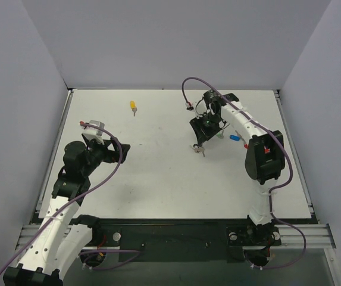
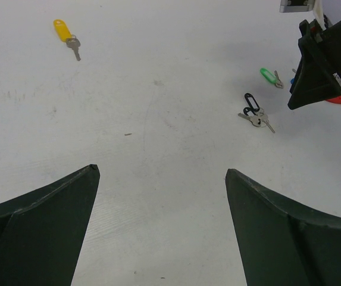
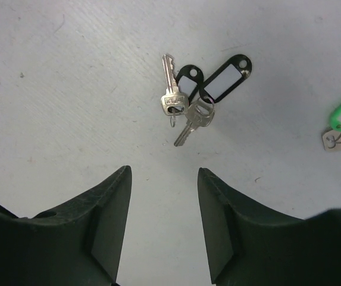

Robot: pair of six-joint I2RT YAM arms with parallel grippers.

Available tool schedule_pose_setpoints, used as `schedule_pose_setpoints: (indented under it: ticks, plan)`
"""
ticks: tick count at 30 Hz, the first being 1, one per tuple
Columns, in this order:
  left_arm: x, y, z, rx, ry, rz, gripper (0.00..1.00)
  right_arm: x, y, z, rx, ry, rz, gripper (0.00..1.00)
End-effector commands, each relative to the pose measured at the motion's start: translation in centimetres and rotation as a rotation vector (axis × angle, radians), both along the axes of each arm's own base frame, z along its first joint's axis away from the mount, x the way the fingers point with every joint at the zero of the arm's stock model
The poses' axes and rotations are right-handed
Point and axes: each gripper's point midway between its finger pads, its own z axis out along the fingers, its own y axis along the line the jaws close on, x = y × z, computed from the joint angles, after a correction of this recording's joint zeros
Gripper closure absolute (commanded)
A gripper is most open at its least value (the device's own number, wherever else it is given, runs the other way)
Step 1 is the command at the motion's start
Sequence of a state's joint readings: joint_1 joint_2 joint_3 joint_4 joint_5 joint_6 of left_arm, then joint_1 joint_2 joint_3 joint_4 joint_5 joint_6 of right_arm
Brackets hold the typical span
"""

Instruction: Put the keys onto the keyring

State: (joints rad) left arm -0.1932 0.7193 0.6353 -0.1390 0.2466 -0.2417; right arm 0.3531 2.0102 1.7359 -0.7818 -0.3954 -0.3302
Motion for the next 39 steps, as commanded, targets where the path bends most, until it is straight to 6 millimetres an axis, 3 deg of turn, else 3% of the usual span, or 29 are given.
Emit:
schedule_pose_setpoints:
  ticks: [1,10,20,39]
  plan:
    - [0.4,0.1,1.1,0.001,-0.044,-0.001,0.02,-1.3,-1.7,-1.5,-0.094,0.093,-0.046,0.58]
    - [0.5,0.0,0.9,0.0,-0.036,-0.005,0.02,-0.9,-1.2,-4.3,-0.119,0.159,-0.073,0.67]
    - [0.6,-0.1,0.7,0.0,-0.033,-0.008,0.02,-0.6,0.2,-5.3,-0.124,0.18,-0.049,0.72]
    - [0.6,0.0,0.9,-0.002,-0.037,-0.006,0.02,-1.0,0.4,-7.2,-0.167,0.223,-0.041,0.79]
